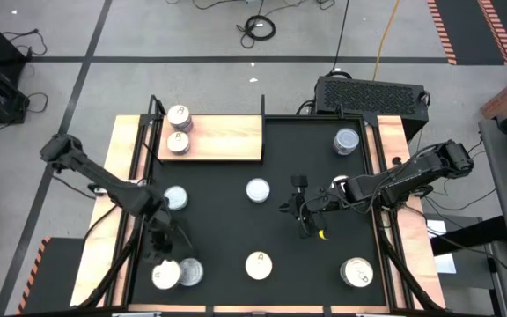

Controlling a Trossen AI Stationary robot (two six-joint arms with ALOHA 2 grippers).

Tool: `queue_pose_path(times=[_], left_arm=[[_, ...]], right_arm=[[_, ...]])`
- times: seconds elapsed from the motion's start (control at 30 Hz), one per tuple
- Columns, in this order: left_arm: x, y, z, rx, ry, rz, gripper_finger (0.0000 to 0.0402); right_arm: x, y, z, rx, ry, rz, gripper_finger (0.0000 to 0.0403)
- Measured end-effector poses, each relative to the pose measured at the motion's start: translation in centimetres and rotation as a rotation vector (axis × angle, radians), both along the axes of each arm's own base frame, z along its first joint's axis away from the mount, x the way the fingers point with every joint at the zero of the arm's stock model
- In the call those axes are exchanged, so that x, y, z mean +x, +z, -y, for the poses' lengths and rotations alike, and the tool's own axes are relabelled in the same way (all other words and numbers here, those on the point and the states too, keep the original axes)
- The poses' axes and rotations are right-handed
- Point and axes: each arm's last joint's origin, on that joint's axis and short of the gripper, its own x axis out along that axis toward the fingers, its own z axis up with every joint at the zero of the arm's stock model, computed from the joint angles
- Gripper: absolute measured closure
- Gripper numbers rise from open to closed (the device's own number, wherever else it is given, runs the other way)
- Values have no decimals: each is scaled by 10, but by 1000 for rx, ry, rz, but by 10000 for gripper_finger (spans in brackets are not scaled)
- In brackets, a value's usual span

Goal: Stack canned seafood by type on shelf
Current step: Stack the blue tuna can on top of the blue tuna can on the shelf

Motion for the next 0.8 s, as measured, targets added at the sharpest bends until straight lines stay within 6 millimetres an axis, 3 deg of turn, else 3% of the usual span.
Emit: queue_pose_path(times=[0.23,0.5,0.8], left_arm=[[4,22,-40,84,404,118,401],[12,22,-90,183,805,89,401],[16,27,-157,251,1207,174,402]], right_arm=[[0,0,0,0,0,-1,376],[0,0,0,0,0,-3,376],[-1,-1,0,-3,-1,-14,376]])
